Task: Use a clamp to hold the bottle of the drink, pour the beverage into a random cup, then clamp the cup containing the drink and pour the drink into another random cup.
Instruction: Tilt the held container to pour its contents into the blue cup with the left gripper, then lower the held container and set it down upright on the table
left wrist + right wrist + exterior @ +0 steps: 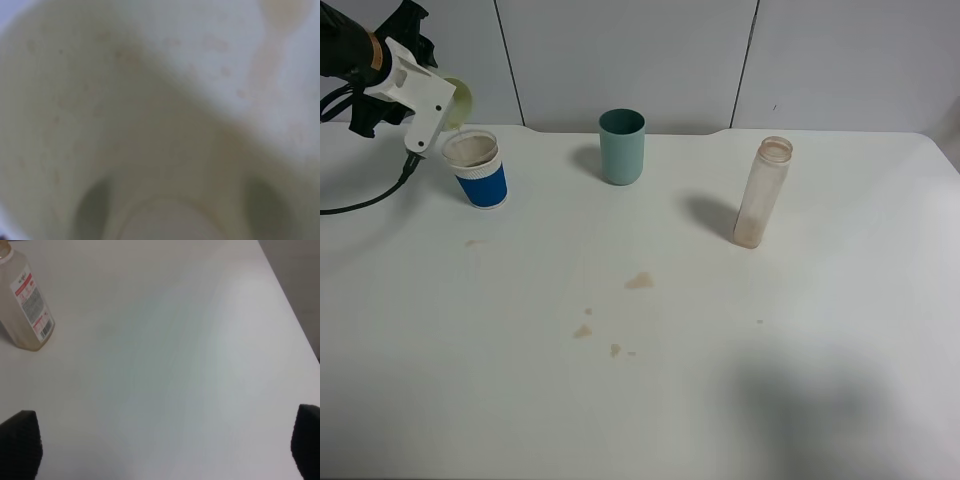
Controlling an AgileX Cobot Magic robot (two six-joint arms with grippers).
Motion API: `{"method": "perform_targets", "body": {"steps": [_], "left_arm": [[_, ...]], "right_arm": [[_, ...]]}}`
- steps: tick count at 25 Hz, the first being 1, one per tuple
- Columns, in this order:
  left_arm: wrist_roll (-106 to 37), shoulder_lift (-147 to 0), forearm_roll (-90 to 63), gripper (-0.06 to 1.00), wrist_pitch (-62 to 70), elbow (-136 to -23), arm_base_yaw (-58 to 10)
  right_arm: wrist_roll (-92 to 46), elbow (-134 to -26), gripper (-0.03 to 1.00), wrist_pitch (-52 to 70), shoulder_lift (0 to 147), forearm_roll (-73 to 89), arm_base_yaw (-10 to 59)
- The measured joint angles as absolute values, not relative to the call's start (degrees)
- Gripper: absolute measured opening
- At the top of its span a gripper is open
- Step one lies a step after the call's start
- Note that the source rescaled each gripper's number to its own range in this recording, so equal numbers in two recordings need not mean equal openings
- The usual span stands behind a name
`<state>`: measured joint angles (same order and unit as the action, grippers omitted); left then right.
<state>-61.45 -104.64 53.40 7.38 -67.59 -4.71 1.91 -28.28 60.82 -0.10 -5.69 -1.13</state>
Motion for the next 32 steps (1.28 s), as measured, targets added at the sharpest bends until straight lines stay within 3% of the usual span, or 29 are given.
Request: {"method": "perform_targets", "body": {"steps": [18,25,32], "left_arm": [[-56.9,-104.6,52.1,0.02,8.7,-67.6,-4.7],[-32.3,-104.6,49.0,0.02,0.8,-67.6,-1.5],[-18.5,-104.6,47.8,0.02,-4.5,-67.6,1.9]], "right_arm": [[2.9,-28.3,1.0,60.8,-0.1,-8.9,-1.1],[2.9,-28.3,1.0,60.8,-0.1,-9.0,-1.1],[2.9,-28.3,1.0,60.8,-0.1,-9.0,-1.1]]}}
